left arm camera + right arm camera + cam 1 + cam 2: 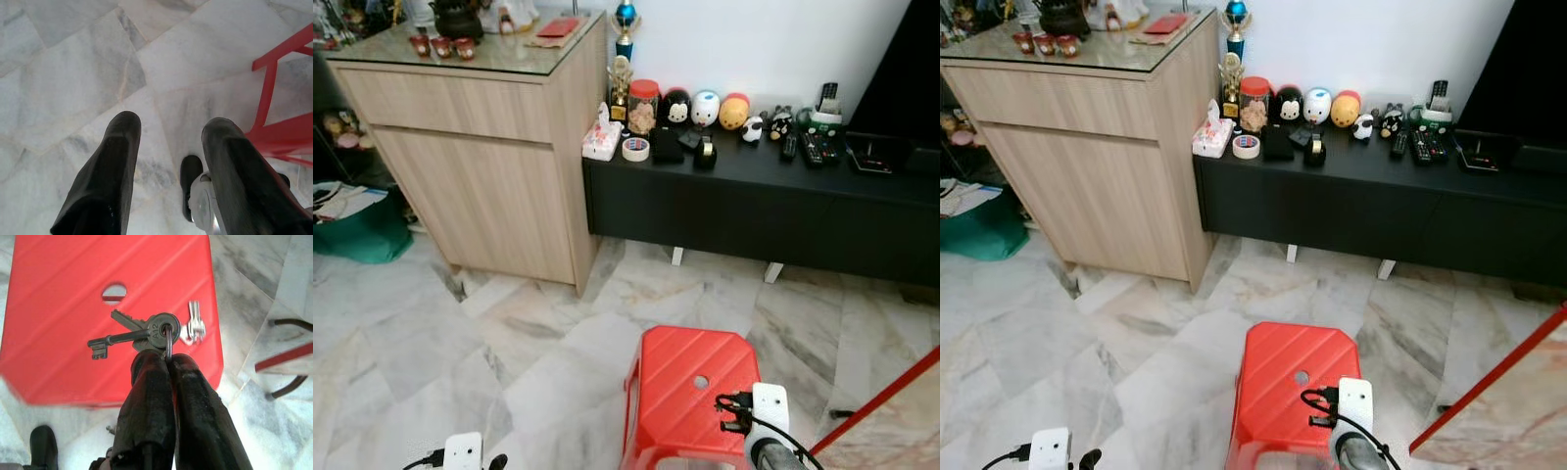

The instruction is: Hang keys on a hook

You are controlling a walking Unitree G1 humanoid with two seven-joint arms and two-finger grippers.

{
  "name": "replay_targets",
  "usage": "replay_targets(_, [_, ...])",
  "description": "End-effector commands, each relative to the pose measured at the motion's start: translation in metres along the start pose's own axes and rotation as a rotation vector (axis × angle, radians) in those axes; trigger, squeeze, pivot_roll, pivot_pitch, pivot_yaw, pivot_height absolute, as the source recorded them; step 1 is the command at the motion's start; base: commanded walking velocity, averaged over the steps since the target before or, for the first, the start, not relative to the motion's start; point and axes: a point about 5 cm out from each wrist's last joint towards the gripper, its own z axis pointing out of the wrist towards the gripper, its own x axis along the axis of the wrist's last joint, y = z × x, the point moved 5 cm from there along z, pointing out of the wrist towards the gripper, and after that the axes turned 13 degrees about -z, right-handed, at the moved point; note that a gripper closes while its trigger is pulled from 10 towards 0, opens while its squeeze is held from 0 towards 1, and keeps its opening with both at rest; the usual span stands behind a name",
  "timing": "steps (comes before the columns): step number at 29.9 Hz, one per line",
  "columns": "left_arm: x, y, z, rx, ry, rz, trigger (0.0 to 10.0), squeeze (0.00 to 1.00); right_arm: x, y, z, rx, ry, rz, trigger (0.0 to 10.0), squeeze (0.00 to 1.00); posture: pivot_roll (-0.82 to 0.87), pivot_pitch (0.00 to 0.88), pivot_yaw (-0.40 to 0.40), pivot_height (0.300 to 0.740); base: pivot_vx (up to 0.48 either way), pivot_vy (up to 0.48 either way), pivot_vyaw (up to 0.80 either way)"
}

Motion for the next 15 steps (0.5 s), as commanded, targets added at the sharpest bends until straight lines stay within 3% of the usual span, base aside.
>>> replay_targets(1, [-0.0054, -0.004, -0.0017, 0.014, -0.022, 0.005, 10.0, 0.0, -0.0023, 0.0014, -0.0005, -0.007, -0.003, 0.016, 10.0, 0.0, 0.06, 0.0, -0.031, 0.728, -0.277, 0.0, 0.0])
replay_targets(13, [-0.0057, -0.0041, -0.002, 0.014, -0.021, 0.005, 10.0, 0.0, 0.0057, -0.0003, 0.0014, 0.01, 0.009, -0.027, 10.0, 0.0, 0.06, 0.0, -0.033, 0.728, -0.266, 0.0, 0.0])
replay_targets(15, [-0.0058, -0.004, -0.0021, 0.013, -0.021, 0.005, 10.0, 0.0, 0.0058, -0.0001, 0.0015, 0.011, 0.009, -0.03, 10.0, 0.0, 0.06, 0.0, -0.033, 0.728, 0.0, 0.0, 0.0])
